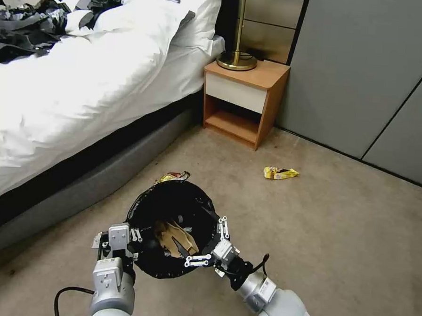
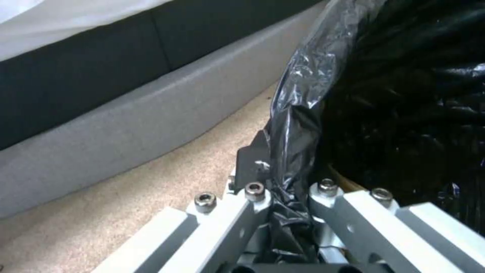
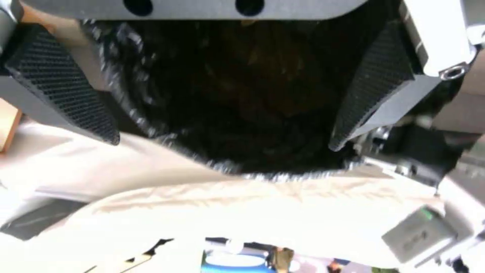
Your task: Pick up the trash bin, then pick up the garbage from the floor and place it into the trash bin.
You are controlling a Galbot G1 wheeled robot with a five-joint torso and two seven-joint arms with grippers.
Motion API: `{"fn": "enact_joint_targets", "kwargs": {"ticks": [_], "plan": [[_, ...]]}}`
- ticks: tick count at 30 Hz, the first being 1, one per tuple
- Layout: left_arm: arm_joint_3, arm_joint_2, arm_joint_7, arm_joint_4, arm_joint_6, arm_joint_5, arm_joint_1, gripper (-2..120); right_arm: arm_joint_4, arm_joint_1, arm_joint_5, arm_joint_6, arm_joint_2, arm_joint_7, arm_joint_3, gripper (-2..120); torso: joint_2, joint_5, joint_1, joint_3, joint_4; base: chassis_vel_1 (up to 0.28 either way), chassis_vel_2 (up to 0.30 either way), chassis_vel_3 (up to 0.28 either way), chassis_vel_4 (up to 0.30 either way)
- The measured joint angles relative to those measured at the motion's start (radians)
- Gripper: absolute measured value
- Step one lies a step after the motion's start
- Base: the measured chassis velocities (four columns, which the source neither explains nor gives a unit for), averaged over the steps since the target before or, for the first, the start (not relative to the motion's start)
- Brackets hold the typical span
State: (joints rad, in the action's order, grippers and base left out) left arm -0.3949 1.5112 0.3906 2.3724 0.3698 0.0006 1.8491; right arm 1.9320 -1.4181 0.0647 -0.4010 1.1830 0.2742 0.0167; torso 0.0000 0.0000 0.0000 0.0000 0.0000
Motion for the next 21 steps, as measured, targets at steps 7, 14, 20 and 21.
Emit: {"fn": "enact_joint_targets", "kwargs": {"ticks": [7, 14, 20, 21], "plan": [[-0.005, -0.003, -0.001, 0.000, 0.000, 0.000, -0.001, 1, 0.104, -0.009, 0.000, 0.004, 0.023, -0.068, 0.040, 100, 0.000, 0.0000, 0.000, 0.000, 0.0001, 0.000, 0.000, 0.000, 0.000], [-0.008, -0.004, -0.002, -0.018, -0.004, -0.001, -0.010, 1, 0.295, -0.103, -0.068, 0.016, 0.093, -0.219, 0.156, 100, 0.000, -0.0001, 0.000, 0.000, 0.0000, 0.000, 0.000, 0.000, 0.000], [-0.012, -0.004, -0.006, -0.020, -0.013, 0.000, -0.011, 1, 0.322, -0.233, -0.123, -0.031, 0.157, -0.306, 0.206, 100, 0.000, -0.0001, 0.000, 0.000, -0.0001, 0.000, 0.000, 0.000, 0.000], [-0.012, -0.004, -0.006, -0.020, -0.014, 0.000, -0.012, 1, 0.320, -0.250, -0.129, -0.044, 0.168, -0.315, 0.214, 100, 0.000, -0.0001, 0.000, 0.000, -0.0002, 0.000, 0.000, 0.000, 0.000]]}}
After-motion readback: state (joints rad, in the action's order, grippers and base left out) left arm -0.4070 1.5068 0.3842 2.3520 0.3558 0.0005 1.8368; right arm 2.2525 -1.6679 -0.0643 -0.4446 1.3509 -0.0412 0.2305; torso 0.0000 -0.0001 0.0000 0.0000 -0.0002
